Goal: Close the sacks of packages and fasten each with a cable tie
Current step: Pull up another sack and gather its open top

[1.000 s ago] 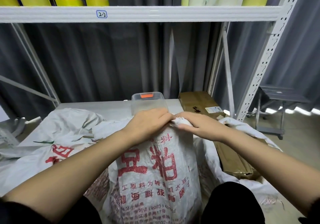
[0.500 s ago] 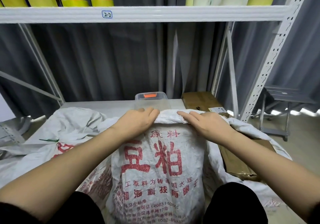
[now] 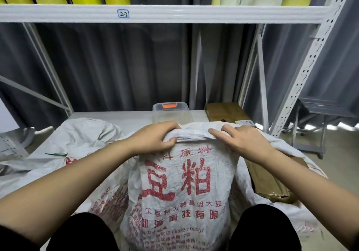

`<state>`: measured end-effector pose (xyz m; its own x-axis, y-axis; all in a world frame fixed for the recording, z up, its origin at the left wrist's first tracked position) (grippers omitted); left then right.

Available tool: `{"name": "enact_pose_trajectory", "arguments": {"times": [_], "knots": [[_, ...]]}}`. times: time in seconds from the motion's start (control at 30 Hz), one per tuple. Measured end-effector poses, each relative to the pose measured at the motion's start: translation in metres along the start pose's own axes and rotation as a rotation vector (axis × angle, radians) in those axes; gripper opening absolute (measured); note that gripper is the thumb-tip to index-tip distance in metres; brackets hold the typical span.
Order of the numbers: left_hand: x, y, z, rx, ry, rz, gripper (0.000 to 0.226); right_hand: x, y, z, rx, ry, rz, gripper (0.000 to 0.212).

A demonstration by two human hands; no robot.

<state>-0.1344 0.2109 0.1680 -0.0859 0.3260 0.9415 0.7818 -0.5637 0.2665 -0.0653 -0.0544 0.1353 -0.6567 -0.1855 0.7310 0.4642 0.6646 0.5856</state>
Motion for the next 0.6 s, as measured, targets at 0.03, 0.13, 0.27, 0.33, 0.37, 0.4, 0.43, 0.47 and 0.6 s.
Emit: {"name": "enact_pose_trajectory", "arguments": {"times": [0.03, 0.13, 0.27, 0.33, 0.37, 0.4, 0.43, 0.47, 0.6], "knots": [[0.001, 0.000, 0.001, -0.030, 0.073, -0.030, 0.020, -0.001, 0.001, 0.000, -0.016, 0.027, 0.010, 0.079], [0.000, -0.005, -0.001, -0.193, 0.365, -0.138, 0.012, 0.007, 0.007, 0.009, -0.053, 0.133, 0.068, 0.038], [-0.008, -0.003, -0.016, -0.415, 0.570, -0.212, 0.009, 0.020, 0.032, 0.041, -0.269, 0.537, 0.470, 0.059], [-0.011, -0.001, -0.018, -0.442, 0.603, -0.219, 0.009, 0.019, 0.043, 0.055, -0.270, 0.703, 0.605, 0.047], [-0.011, -0.001, -0.017, -0.419, 0.588, -0.215, 0.010, 0.017, 0.047, 0.060, -0.252, 0.714, 0.625, 0.042], [-0.011, -0.001, -0.015, -0.384, 0.565, -0.207, 0.015, 0.018, 0.048, 0.062, -0.243, 0.698, 0.617, 0.038], [-0.011, -0.002, -0.009, -0.331, 0.548, -0.175, 0.021, 0.018, 0.048, 0.062, -0.240, 0.656, 0.590, 0.035], [-0.009, -0.004, -0.003, -0.264, 0.540, -0.115, 0.026, 0.019, 0.047, 0.061, -0.231, 0.593, 0.550, 0.032], [-0.005, -0.016, 0.021, -0.090, 0.487, 0.148, 0.026, 0.021, 0.035, 0.058, -0.126, 0.348, 0.305, 0.029]]}}
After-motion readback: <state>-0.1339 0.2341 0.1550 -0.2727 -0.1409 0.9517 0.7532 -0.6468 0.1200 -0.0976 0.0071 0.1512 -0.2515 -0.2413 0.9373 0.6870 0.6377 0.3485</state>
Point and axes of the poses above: each hand's wrist, its own y-axis towards the middle knuckle, its own x-axis out of the back of the hand, z = x × y, the point moved 2 cm from there along y, towards the middle knuckle, and after that the axes turned 15 degrees about -x, right-handed, at the moved point
